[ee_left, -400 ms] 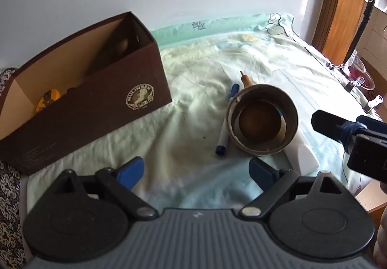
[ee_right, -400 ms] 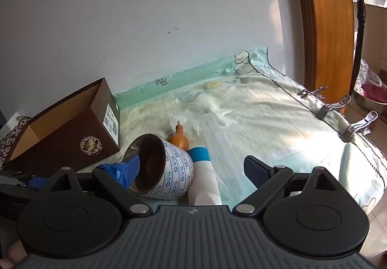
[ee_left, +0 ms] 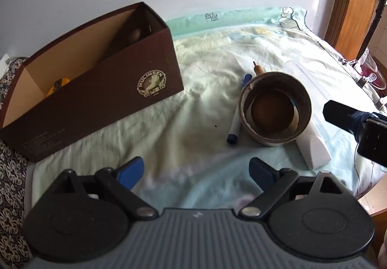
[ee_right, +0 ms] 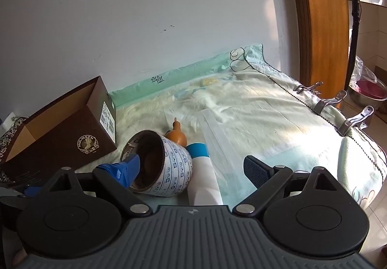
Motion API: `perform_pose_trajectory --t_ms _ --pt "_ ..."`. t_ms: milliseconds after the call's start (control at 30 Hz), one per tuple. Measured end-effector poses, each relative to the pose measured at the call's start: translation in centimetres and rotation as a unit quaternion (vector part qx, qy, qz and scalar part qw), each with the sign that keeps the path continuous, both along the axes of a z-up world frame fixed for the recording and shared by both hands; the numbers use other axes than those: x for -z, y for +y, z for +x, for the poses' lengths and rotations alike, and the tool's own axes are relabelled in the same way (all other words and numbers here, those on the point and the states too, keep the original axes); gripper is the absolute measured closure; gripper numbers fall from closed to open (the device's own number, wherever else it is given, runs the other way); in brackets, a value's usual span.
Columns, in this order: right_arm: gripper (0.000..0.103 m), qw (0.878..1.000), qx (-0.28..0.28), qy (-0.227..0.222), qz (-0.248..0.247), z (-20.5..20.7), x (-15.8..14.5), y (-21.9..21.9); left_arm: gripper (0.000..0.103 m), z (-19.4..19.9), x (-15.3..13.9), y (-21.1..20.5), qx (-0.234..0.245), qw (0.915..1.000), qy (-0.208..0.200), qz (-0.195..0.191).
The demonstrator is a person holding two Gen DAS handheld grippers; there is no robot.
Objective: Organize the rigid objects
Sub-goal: 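Move the left gripper toward the brown-and-white printed tape roll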
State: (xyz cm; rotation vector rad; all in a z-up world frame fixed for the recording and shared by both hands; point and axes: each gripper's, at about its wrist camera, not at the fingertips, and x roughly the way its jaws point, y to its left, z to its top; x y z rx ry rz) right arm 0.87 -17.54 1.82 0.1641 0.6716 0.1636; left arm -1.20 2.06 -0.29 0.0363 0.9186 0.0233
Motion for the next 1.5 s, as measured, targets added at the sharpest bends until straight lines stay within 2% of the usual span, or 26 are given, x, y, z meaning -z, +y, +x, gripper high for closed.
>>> perform_pose_trajectory --t_ms 100,167,200,500,633,700,800,1000,1200,1300,1433,1500 --pt "0.024 1.0 0.003 0.01 0.014 0.1 0.3 -0.2 0.01 -0.1 0.3 0.9 0.002 1.0 0.009 0.0" --pt "0.025 0.999 0.008 0.023 0.027 0.2 0.5 -0.5 0.01 0.5 0.7 -1.2 -0.013 0.9996 0.018 0.017" --pt "0.025 0.999 0.009 0.025 0.032 0.2 0.6 -0.6 0.01 0.5 0.7 -1.1 -0.009 0.9997 0.019 0.014" --pt "0.025 0.998 0.023 0.003 0.059 -2.6 1.2 -0.8 0.01 0.8 1.1 -1.9 0.0 0.9997 0.024 0.008" --pt "0.026 0.998 0.021 0.001 0.065 -4.0 1.2 -0.7 0.01 0.7 1.2 -1.8 -0.008 0.9996 0.017 0.02" --pt "0.027 0.997 0.014 0.008 0.076 -4.1 1.0 -0.9 0.01 0.7 1.2 -1.7 -0.012 0.9996 0.013 0.021" --pt "0.028 0.996 0.009 0.043 0.08 -4.3 1.6 -0.7 0.01 1.0 1.2 -1.3 -0.019 0.9995 0.013 0.021" --pt "0.028 0.993 0.005 0.055 0.104 -4.5 2.2 -1.1 0.01 1.4 1.7 -1.1 -0.026 0.9992 0.017 0.023" --pt "0.028 0.995 -0.012 0.032 0.09 -3.5 1.3 -0.9 0.01 2.2 1.7 -1.3 -0.025 0.999 0.015 0.035" --pt "0.028 0.997 0.001 0.009 0.073 -2.9 0.6 -1.2 0.01 2.6 1.8 -1.4 -0.019 0.999 0.019 0.037" --pt "0.03 0.998 -0.009 0.01 0.057 -1.5 0.3 -1.0 0.01 3.1 2.2 -1.3 -0.013 0.999 0.028 0.033" --pt "0.03 0.999 -0.009 -0.003 0.046 -0.8 0.0 -0.8 0.01 3.3 2.3 -1.2 -0.011 0.999 0.029 0.033"
